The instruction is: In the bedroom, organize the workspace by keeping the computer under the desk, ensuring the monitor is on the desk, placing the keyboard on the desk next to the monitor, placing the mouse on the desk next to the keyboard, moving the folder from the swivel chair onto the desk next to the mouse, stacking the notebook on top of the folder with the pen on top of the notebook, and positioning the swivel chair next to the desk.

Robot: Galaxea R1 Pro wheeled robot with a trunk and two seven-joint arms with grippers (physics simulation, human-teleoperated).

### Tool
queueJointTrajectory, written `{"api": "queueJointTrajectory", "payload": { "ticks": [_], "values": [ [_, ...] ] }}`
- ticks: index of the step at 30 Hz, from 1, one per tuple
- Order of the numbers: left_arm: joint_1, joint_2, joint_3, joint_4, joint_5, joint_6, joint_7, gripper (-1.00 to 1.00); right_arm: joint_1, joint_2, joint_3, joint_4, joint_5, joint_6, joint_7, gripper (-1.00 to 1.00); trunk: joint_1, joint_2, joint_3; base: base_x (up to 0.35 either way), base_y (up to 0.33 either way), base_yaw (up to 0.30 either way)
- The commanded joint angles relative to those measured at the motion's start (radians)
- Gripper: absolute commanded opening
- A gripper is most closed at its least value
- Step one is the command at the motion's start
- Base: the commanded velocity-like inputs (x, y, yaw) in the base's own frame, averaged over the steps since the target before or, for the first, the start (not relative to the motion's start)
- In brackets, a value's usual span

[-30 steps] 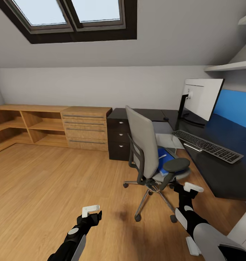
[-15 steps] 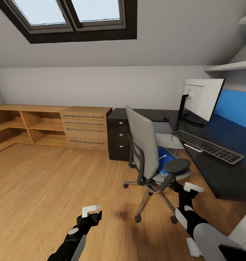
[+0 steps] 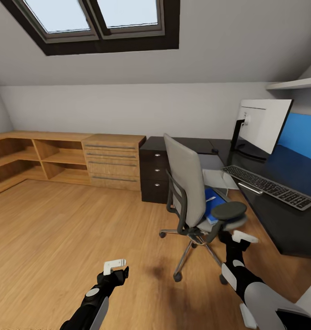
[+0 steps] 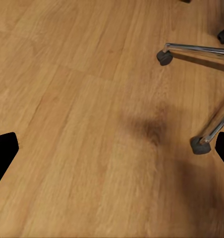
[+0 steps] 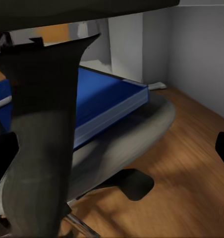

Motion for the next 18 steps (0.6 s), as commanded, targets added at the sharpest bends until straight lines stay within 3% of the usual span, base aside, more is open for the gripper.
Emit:
{"api": "queueJointTrajectory", "payload": {
  "ticks": [1,18],
  "values": [
    [0.000,0.000,-0.002,-0.002,0.011,0.005,0.005,1.00,-0.001,0.000,0.003,0.001,-0.006,-0.004,0.000,1.00,0.000,0.000,-0.001,0.000,0.000,0.106],
    [0.000,0.000,-0.002,-0.002,0.011,0.005,0.005,1.00,-0.001,-0.001,0.003,0.001,-0.006,-0.004,0.000,1.00,0.000,0.000,-0.001,0.000,0.000,0.094]
  ]
}}
